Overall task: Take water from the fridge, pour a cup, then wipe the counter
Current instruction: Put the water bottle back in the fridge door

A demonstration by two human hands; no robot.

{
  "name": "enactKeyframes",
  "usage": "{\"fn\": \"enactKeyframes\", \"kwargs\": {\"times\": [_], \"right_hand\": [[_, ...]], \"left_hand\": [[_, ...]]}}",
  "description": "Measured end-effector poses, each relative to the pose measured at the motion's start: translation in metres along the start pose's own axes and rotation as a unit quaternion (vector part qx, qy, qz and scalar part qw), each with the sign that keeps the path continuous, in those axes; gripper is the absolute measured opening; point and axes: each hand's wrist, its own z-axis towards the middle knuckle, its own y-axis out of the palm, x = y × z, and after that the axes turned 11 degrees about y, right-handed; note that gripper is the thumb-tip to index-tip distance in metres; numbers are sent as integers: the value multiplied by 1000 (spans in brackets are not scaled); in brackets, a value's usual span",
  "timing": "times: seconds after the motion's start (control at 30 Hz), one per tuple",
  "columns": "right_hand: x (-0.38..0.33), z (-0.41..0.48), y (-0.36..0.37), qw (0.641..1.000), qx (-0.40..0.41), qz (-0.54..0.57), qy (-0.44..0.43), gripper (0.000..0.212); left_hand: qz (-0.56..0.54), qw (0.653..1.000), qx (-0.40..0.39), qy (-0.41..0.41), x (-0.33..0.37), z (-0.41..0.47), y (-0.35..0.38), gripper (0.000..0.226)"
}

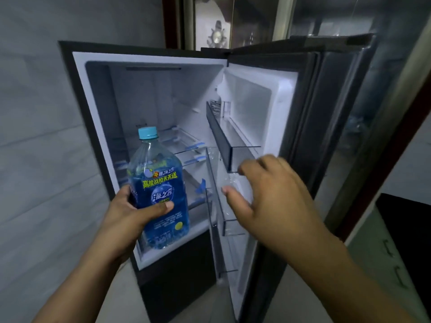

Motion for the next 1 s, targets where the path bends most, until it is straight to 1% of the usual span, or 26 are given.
{"fn": "enactKeyframes", "kwargs": {"times": [0.07,0.1,0.13,0.2,0.27,0.3,0.37,0.47,0.53,0.57,0.67,0.7,0.77,0.87,0.93,1.0], "right_hand": [[-12,27,-1,999,27,31,0,42],[-17,43,3,999,38,20,-2,44],[-20,61,10,999,33,-5,3,47],[-18,93,27,996,-24,-77,45,52],[-8,112,42,982,-83,-145,91,50],[-1,114,45,975,-93,-174,100,49],[12,117,45,968,-88,-216,94,51],[33,115,38,958,-76,-263,82,60],[50,114,34,955,-63,-275,90,66],[59,114,33,955,-58,-275,99,69],[86,114,28,951,-53,-275,128,72],[92,116,27,948,-55,-281,142,71],[104,124,28,938,-72,-292,175,71],[110,152,42,928,-113,-290,205,76],[110,182,61,938,-128,-254,196,78],[106,215,84,951,-145,-211,171,79]], "left_hand": [[5,1000,-3,-5,-2,6,-1,94],[5,1000,-5,-6,-2,10,-1,93],[5,1000,-3,-9,-3,14,-2,90],[2,1000,-5,-9,-5,25,-3,81],[-1,1000,-7,-14,-10,41,-7,68],[-3,1000,-8,-16,-12,49,-9,60],[-6,1000,-11,-23,-19,69,-15,58],[5,999,-33,-39,-31,99,-23,65],[12,997,-59,-46,-38,122,-25,71],[17,996,-69,-48,-41,132,-24,69],[19,995,-89,-43,-49,159,-17,49],[15,994,-102,-43,-52,167,-14,48],[5,991,-128,-48,-64,185,-10,56],[-1,989,-134,-65,-80,206,1,78],[-3,990,-129,-63,-90,218,12,86],[0,991,-122,-60,-97,229,23,87]]}}
